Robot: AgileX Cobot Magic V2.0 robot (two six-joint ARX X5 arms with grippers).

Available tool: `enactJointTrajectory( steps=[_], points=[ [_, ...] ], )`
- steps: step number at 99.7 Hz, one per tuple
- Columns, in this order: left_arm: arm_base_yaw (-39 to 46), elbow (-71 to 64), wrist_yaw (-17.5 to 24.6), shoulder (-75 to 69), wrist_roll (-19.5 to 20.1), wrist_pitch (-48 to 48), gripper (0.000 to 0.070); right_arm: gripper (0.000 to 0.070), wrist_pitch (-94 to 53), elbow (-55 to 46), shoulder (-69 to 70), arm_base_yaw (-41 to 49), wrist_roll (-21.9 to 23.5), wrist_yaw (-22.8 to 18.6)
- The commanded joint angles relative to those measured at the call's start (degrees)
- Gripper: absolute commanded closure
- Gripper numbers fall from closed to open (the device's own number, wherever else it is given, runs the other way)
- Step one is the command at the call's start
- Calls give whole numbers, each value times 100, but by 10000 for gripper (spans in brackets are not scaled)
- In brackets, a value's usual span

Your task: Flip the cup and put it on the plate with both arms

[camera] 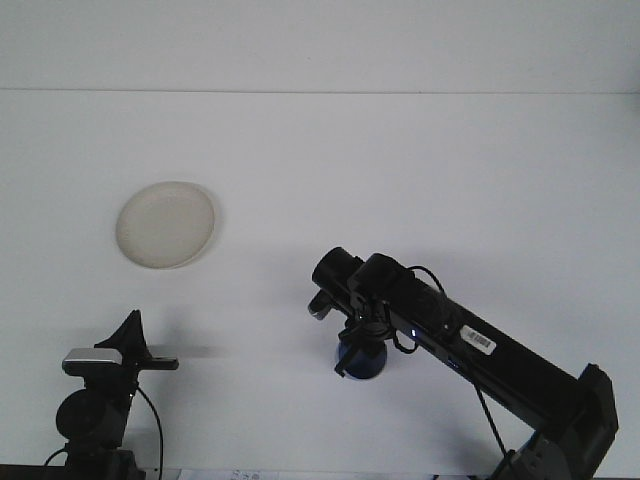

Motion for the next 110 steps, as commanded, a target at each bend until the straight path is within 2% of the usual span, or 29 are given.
enactJointTrajectory(
  steps=[1, 12, 19, 37, 49, 57, 77, 95, 110],
  points=[
    [0, -111, -15, -9, -11, 79, 684, 700, 22, 136, 170, 81, -116, 0],
    [0, -111, -15, -9, -11, 79, 684, 700, 151, 136, 173, 81, -127, 0],
    [0, -111, -15, -9, -11, 79, 684, 671, 168, 136, 173, 79, -127, -2],
    [0, -111, -15, -9, -11, 79, 684, 507, 162, 136, 173, 74, -127, 0],
    [0, -111, -15, -9, -11, 79, 684, 340, 291, 136, 166, 81, -127, -11],
    [0, -111, -15, -9, -11, 79, 684, 270, 289, 138, 90, 59, -129, -2],
    [0, -111, -15, -9, -11, 79, 684, 260, 608, 138, -632, -44, -87, 0],
    [0, -111, -15, -9, -11, 81, 684, 261, 1174, 74, -2000, -120, 76, 26],
    [0, -111, -15, -9, -111, 131, 684, 261, 2002, -684, -3521, -118, 232, 269]
  ],
)
